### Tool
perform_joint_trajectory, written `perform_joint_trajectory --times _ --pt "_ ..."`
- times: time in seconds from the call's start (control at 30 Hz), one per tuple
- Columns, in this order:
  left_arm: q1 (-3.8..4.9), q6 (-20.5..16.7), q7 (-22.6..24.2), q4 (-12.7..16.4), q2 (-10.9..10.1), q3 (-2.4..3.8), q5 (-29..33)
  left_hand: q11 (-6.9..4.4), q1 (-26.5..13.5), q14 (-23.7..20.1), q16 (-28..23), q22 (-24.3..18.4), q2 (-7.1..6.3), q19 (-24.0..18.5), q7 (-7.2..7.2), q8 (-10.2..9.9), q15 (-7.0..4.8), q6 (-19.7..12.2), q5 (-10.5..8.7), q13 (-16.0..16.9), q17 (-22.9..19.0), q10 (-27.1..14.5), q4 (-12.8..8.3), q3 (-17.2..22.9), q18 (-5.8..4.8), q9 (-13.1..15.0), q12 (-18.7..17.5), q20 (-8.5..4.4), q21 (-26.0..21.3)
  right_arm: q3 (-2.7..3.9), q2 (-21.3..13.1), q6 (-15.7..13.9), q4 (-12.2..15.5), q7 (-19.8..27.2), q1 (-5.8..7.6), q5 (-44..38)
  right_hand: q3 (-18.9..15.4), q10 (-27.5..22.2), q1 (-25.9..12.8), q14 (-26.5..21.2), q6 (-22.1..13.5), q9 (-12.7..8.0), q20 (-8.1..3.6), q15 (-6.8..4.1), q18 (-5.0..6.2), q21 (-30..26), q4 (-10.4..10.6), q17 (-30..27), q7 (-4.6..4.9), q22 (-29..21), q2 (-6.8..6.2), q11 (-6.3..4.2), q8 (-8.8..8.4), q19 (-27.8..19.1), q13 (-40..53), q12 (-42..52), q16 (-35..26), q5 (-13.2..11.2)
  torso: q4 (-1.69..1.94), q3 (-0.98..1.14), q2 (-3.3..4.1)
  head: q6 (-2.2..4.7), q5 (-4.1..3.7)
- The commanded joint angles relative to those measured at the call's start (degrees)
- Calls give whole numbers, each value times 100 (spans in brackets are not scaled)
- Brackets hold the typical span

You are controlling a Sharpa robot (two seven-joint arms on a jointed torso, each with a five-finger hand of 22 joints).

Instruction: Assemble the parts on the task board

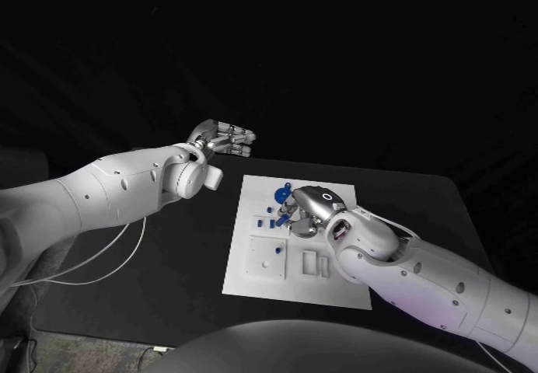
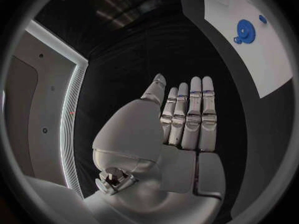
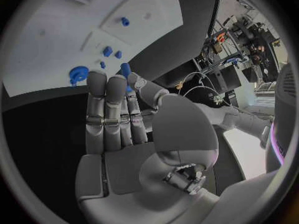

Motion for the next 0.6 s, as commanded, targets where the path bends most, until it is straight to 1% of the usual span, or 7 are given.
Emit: perform_joint_trajectory --times 0.03,0.17,0.2,0.27,0.37,0.5,0.6 --pt "8 78 25 29 26 5 -19 6 -12 -44 -13 -6 57 0 6 -10 -7 -10 36 -3 6 -29 26 -3 24 5 -32 13 17 -56 109 93 -27 144 -2 -171 -5 199 -13 1 46 16 -52 -40 56 -24 -27 7 5 5 68 -145 40 174 9 26 -35 20 -1 -5 4 -11 40" --pt "8 74 24 38 48 5 -20 6 -12 -44 -13 -6 57 0 6 -10 -7 -10 36 -3 6 -29 26 -3 24 5 -32 13 17 -212 255 103 -93 196 -3 -193 -5 197 -14 2 43 17 -52 -40 57 -26 -31 8 6 12 71 -144 40 178 9 26 -38 19 -3 0 4 -11 99" --pt "9 72 21 40 54 5 -23 6 -12 -44 -13 -6 57 0 6 -10 -7 -10 36 -3 6 -29 26 -3 24 5 -32 13 17 -282 297 94 -119 222 -3 -197 -6 197 -15 3 42 17 -51 -40 57 -30 -31 8 6 13 72 -143 40 178 9 26 -39 20 -1 1 2 -11 81" --pt "12 71 13 44 56 5 -30 7 -1 -51 -14 -7 47 -5 7 -12 -6 -10 40 -3 5 -31 29 21 24 4 -32 13 18 -366 342 66 -152 251 -5 -200 -6 195 -19 2 38 19 -50 -39 61 -66 -37 7 8 11 78 -142 40 180 10 26 -46 21 2 -1 2 -11 35" --pt "16 68 2 50 53 4 -37 7 6 -51 -14 -7 43 -5 6 -10 -6 -4 38 -3 5 -29 25 23 24 5 -32 13 19 -478 397 37 -211 275 -9 -215 -27 195 -20 6 34 20 -50 -40 61 -81 -40 5 9 14 82 -142 40 189 8 25 -53 21 -6 1 2 -11 54" --pt "20 68 -2 56 58 4 -42 6 10 -51 -14 -7 36 -6 6 -10 -6 -1 36 -3 5 -27 22 23 24 5 -32 13 19 -612 470 5 -323 293 -21 -249 -27 195 -20 6 34 20 -50 -40 61 -81 -40 5 9 14 82 -142 40 189 8 25 -53 21 -10 6 1 -11 54" --pt "21 68 -1 69 56 4 -55 6 39 -53 -14 -7 18 -6 9 -12 -7 -7 33 -3 4 -29 3 26 25 3 -32 12 20 -682 517 -14 -398 297 -37 -283 -28 194 -13 10 33 20 -52 -40 62 -92 -46 7 8 16 88 -143 39 194 9 26 -54 20 -15 4 4 -11 72"
